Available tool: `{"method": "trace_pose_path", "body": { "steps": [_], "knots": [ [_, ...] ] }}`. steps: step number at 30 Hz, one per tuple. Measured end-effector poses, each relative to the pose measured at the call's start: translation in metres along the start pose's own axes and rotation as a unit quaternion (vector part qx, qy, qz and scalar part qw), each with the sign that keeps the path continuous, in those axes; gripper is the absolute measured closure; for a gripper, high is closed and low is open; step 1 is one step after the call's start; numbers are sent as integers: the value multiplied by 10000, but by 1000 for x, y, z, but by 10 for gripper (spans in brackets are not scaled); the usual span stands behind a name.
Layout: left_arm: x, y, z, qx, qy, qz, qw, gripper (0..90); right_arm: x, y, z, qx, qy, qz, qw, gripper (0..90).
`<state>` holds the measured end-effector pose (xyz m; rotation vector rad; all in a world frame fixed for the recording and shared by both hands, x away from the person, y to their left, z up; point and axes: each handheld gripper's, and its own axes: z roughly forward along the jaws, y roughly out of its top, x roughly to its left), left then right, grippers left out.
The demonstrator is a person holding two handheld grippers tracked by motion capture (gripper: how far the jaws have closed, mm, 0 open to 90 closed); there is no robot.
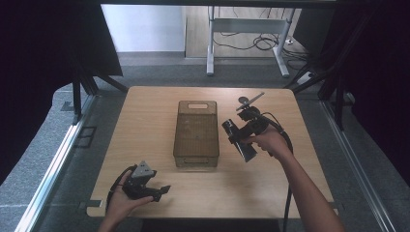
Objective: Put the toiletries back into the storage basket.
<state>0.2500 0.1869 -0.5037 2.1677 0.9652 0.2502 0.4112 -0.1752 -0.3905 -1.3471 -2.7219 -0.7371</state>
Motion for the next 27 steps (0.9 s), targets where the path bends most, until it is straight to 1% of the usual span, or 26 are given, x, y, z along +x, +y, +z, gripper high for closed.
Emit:
{"method": "trace_pose_path", "body": {
  "steps": [2, 6, 7, 11, 13, 18, 20, 22, 27],
  "knots": [
    [0, 0, 0, 2, 0, 0, 10000, 220, 0, 2, 0, 3, 17, 18, 10000, 469],
    [0, 0, 0, 11, -3, 5, 10000, 219, 3, 6, 1, -19, -8, -59, 10000, 470],
    [0, 0, 1, 23, 3, 18, 10000, 219, 5, 8, 2, 1, 36, -75, 10000, 470],
    [0, 0, 2, 44, -4, 30, 10000, 219, 8, 14, 3, -20, 58, -108, 9999, 470],
    [0, 0, 1, 28, -12, 31, 10000, 219, 11, 19, 4, -6, 81, -73, 9999, 470],
    [1, 0, 1, -1, -11, 18, 10000, 218, 15, 26, 5, 22, 78, -127, 9999, 470],
    [1, 0, 0, -1, -6, 10, 10000, 218, 17, 30, 6, 39, 127, -105, 9999, 470],
    [1, 0, 0, -23, -2, -7, 10000, 218, 18, 31, 6, 45, 129, -113, 9998, 470],
    [2, 0, -1, -8, 8, 23, 10000, 218, 20, 38, 9, 80, 151, -106, 9998, 470]
  ]
}}
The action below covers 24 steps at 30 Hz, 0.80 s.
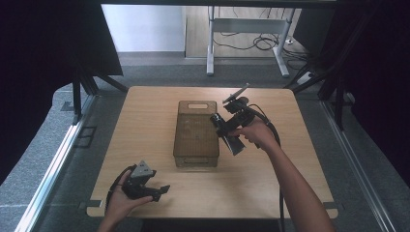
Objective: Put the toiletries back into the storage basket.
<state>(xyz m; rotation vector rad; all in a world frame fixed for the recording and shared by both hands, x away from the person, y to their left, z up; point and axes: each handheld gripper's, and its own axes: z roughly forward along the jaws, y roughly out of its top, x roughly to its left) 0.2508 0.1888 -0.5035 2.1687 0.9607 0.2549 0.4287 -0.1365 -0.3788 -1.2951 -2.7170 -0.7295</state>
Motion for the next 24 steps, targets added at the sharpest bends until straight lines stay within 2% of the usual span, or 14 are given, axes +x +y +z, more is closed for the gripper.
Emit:
{"method": "trace_pose_path", "body": {
  "steps": [9, 20, 24],
  "knots": [
    [0, 0, 0, 7, -3, 1, 10000, 218, 6, 10, 3, 40, 70, 47, 10000, 470],
    [1, 0, 0, 6, -1, 4, 10000, 218, 7, 18, 5, 65, 101, 198, 9997, 471],
    [0, 0, 0, 6, -7, 7, 10000, 218, 10, 21, 7, 67, 23, 196, 9998, 471]
  ]
}}
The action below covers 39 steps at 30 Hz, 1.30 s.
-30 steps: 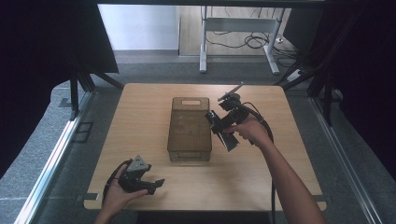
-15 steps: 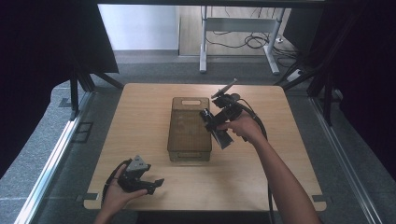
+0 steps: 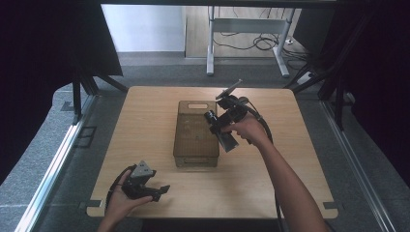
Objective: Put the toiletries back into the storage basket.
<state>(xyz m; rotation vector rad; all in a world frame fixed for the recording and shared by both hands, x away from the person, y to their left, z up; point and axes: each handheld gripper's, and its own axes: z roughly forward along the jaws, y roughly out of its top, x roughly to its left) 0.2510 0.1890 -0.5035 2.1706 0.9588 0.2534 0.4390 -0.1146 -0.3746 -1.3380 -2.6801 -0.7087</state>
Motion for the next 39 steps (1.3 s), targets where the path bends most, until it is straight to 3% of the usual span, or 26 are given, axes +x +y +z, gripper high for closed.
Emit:
{"method": "trace_pose_path", "body": {
  "steps": [24, 39],
  "knots": [
    [2, 0, -3, -45, -1, -16, 10000, 218, 19, 28, 23, 203, 73, 94, 9997, 472],
    [2, 0, -4, -42, 1, -12, 10000, 218, 24, 37, 37, 223, 155, 242, 9993, 472]
  ]
}}
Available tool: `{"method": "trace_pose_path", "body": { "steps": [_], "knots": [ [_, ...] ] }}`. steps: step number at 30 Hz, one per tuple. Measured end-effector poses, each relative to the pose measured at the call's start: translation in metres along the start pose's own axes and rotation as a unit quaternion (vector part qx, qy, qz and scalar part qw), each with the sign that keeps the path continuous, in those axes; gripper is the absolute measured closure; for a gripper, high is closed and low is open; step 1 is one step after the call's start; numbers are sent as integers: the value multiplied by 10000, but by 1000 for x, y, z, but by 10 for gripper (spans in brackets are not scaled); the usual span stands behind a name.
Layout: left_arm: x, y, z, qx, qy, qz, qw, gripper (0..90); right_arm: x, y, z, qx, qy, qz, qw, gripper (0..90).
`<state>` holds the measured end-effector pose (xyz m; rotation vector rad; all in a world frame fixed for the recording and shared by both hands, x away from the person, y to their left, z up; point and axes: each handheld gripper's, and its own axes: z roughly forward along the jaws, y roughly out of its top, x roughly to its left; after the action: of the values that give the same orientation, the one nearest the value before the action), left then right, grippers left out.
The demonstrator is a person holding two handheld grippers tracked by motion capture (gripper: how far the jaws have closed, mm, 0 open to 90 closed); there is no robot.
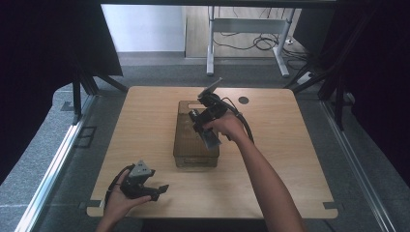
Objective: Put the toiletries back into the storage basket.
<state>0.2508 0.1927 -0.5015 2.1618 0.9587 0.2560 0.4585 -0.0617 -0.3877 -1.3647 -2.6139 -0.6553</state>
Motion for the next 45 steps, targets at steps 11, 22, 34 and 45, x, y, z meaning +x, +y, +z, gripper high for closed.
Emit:
{"method": "trace_pose_path", "body": {
  "steps": [11, 22, 34, 45],
  "knots": [
    [1, 0, -1, -1, 0, -10, 10000, 217, 4, 8, 13, 30, 81, 94, 9999, 472],
    [0, 0, 1, 22, -23, 10, 10000, 217, 2, 13, 26, 5, 172, 277, 9995, 472],
    [0, 0, 1, 42, -34, 20, 10000, 217, 1, 14, 47, 33, 345, 525, 9980, 472],
    [0, 0, 2, 57, -57, 36, 10000, 217, 0, 16, 63, 135, 375, 769, 9962, 472]
  ]
}}
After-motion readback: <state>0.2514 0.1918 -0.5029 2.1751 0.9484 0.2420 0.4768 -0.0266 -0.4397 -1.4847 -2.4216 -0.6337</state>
